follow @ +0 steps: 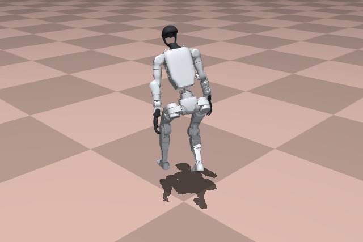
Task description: Stand up
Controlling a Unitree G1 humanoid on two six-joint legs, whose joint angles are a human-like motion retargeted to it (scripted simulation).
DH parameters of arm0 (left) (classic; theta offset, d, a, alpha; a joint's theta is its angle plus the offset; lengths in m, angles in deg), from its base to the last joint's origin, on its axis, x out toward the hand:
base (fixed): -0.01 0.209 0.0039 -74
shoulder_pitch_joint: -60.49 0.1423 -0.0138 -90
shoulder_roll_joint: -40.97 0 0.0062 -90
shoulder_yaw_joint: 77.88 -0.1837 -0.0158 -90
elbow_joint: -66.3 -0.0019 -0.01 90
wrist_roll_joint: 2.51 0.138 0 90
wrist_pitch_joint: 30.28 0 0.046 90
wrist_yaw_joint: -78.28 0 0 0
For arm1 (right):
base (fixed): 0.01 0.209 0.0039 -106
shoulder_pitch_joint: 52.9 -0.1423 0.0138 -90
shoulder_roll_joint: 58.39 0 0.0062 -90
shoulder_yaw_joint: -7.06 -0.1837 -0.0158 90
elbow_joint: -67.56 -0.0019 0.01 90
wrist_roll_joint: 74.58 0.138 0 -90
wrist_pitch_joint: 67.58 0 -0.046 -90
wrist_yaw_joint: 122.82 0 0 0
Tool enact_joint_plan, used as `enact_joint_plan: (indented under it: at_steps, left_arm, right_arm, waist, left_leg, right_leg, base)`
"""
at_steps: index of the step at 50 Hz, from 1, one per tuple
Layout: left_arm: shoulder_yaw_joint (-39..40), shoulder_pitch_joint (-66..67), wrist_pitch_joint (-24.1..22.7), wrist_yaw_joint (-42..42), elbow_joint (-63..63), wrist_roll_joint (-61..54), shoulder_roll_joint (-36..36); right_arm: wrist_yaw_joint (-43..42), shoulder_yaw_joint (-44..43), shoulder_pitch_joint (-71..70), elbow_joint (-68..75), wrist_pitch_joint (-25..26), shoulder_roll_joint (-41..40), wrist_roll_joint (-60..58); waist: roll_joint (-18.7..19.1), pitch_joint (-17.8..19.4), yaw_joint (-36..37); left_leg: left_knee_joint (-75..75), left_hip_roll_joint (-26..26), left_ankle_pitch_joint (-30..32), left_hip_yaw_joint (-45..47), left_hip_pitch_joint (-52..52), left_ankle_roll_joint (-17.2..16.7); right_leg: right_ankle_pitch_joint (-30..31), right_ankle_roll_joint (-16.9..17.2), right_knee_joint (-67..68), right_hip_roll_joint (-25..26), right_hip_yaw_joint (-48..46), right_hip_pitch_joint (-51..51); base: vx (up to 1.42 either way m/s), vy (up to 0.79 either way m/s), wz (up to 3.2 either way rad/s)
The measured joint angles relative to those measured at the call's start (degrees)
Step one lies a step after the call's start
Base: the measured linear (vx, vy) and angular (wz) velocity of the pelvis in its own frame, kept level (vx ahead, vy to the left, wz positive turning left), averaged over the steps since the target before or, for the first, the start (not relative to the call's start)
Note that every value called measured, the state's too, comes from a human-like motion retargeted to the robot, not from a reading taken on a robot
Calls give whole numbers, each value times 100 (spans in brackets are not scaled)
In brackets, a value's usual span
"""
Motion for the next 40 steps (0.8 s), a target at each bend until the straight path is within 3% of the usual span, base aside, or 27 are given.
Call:
enact_joint_plan:
  at_steps: [2,5,7,8,9,12,15,17,18,20,22,25,26,27,28,29,30,32,33,35,37,38,40]
  left_arm:
    - [-218,-424,-146,332,38,146,97]
    - [-484,-735,-154,721,206,334,167]
    - [-598,-954,-151,879,188,440,209]
    - [-649,-1042,-154,912,156,477,222]
    - [-690,-1080,-149,953,114,509,226]
    - [-768,-1079,-37,1106,1,568,215]
    - [-891,-789,204,1262,0,518,-66]
    - [-1130,-219,476,1290,0,514,-336]
    - [-1256,101,615,1329,0,556,-447]
    - [-1554,833,838,1604,0,728,-618]
    - [-1922,1624,1131,2341,0,948,-772]
    - [-2455,2855,1237,3712,0,1068,-1024]
    - [-2630,3295,1244,4290,0,884,-1148]
    - [-2788,3711,1185,5069,0,655,-1256]
    - [-2910,4078,993,6250,0,337,-1331]
    - [-2803,4014,466,7239,214,373,-1142]
    - [-2581,3735,-227,8130,535,586,-821]
    - [-2829,3193,-682,8130,371,1014,-344]
    - [-3005,2927,-562,8130,93,942,-309]
    - [-2384,2551,-124,8128,0,1314,-345]
    - [-2813,2353,-111,8130,178,828,-201]
    - [-2512,2385,-182,8130,591,1159,-351]
    - [-2433,2252,-424,7984,890,1299,-349]
  right_arm:
    - [-37,33,-167,-77,-79,76,52]
    - [-283,157,-256,-191,-140,128,-35]
    - [-485,217,-397,-194,-173,169,-28]
    - [-558,262,-459,-177,-198,201,10]
    - [-624,310,-472,-168,-231,227,39]
    - [-870,439,-418,-124,-335,212,12]
    - [-1182,690,-105,-8,-369,225,-218]
    - [-1480,1056,414,219,-363,250,-426]
    - [-1625,1243,730,308,-343,265,-552]
    - [-1982,1622,1408,553,-248,284,-807]
    - [-2711,1798,2127,819,-123,271,-982]
    - [-3863,1479,3068,1321,-418,208,-967]
    - [-4497,1446,3299,1616,-479,163,-444]
    - [-5776,1356,3512,1679,-491,88,-226]
    - [-8347,1151,3686,1279,-404,-44,-620]
    - [-8738,560,4038,774,-474,-43,-764]
    - [-8039,-226,4479,216,-623,24,-784]
    - [-7189,-449,3777,-104,-8,-444,-900]
    - [-7760,-1063,3331,75,106,-630,-1688]
    - [-8425,-960,2735,636,221,-439,-1816]
    - [-7727,-329,2539,751,601,-158,-966]
    - [-7400,-173,2524,635,806,-132,-674]
    - [-7351,-289,2431,403,1191,-204,-747]
  waist:
    - [-213,156,31]
    - [-529,459,-345]
    - [-475,699,-625]
    - [-514,837,-762]
    - [-580,922,-794]
    - [-535,1323,-712]
    - [-534,1913,-767]
    - [-790,1924,-746]
    - [-864,1924,-727]
    - [-939,1924,-660]
    - [-816,1924,-518]
    - [-898,1924,-473]
    - [-918,1924,-558]
    - [-947,1924,-669]
    - [-994,1924,-829]
    - [-833,1924,-770]
    - [-569,1924,-600]
    - [-262,1924,-659]
    - [-134,1924,-704]
    - [-304,1924,-654]
    - [-311,1924,-705]
    - [-245,1924,-716]
    - [-105,1924,-713]
  left_leg:
    - [727,-37,-410,58,-571,37]
    - [1782,-722,-1029,-165,-1182,-64]
    - [2414,-1022,-1332,-227,-1549,-38]
    - [2757,-1218,-1505,-207,-1742,-52]
    - [3114,-1337,-1695,-132,-1957,-43]
    - [4332,-1519,-2258,-218,-2526,-122]
    - [5333,-1866,-2614,-128,-2730,-247]
    - [5990,-1845,-2836,358,-2799,-231]
    - [6290,-1832,-2946,564,-2799,-220]
    - [6954,-1964,-3233,880,-2799,-324]
    - [7537,-1851,-3421,1108,-2799,-326]
    - [8101,-1751,-3635,1823,-2799,-278]
    - [8112,-1632,-3154,2192,-2799,-75]
    - [8113,-1520,-2705,2563,-2799,127]
    - [8092,-1424,-2319,2939,-2799,327]
    - [8106,-1134,-1827,3320,-2799,590]
    - [8137,-747,-1282,3704,-2799,883]
    - [7945,-715,-905,3127,-2799,449]
    - [7551,-611,-501,2597,-2799,207]
    - [7224,-291,-256,2407,-2799,18]
    - [6813,-404,33,2392,-2799,-380]
    - [6597,-297,217,2215,-2799,-685]
    - [6397,-249,412,2079,-2799,-761]
  right_leg:
    - [-328,24,-223,-324,141,-1035]
    - [-397,299,-1635,-421,559,-2341]
    - [14,-28,-3051,-631,741,-3043]
    - [962,-417,-3676,-613,1014,-3328]
    - [1174,-512,-3876,-715,1104,-3634]
    - [880,-344,-4210,-1509,637,-4330]
    - [1046,-518,-5621,-1464,1036,-4351]
    - [762,-544,-5974,-1684,1235,-4321]
    - [899,-535,-6039,-1760,1315,-4235]
    - [2145,-641,-5905,-2097,992,-3984]
    - [2797,-422,-6102,-2113,1080,-3666]
    - [2282,-110,-6492,-1819,1867,-3104]
    - [2414,-72,-6344,-1913,2077,-3022]
    - [2594,-47,-6220,-2058,2241,-2939]
    - [2869,-46,-6144,-2306,2315,-2854]
    - [2970,-23,-6229,-2738,2220,-2827]
    - [2985,11,-6393,-3264,2040,-2828]
    - [3032,208,-6594,-3863,954,-2308]
    - [2817,129,-6518,-3775,1223,-2377]
    - [2997,-319,-5964,-3629,1511,-2820]
    - [4063,-428,-5443,-3669,1376,-3103]
    - [4548,-387,-5467,-3654,1140,-3141]
    - [4283,249,-5570,-3541,1359,-3127]
  base:
    - [-9,-3,-28]
    - [0,3,59]
    - [-5,4,111]
    - [0,0,92]
    - [3,-1,48]
    - [-5,-2,2]
    - [-16,-2,38]
    - [-15,3,6]
    - [-9,4,-17]
    - [-10,4,-42]
    - [-22,8,-68]
    - [-54,19,-107]
    - [-44,43,-93]
    - [-16,61,-52]
    - [4,46,51]
    - [37,24,198]
    - [46,3,237]
    - [2,-16,156]
    - [-45,-31,98]
    - [-49,-16,37]
    - [-2,5,10]
    - [-10,-19,36]
    - [-69,-15,35]
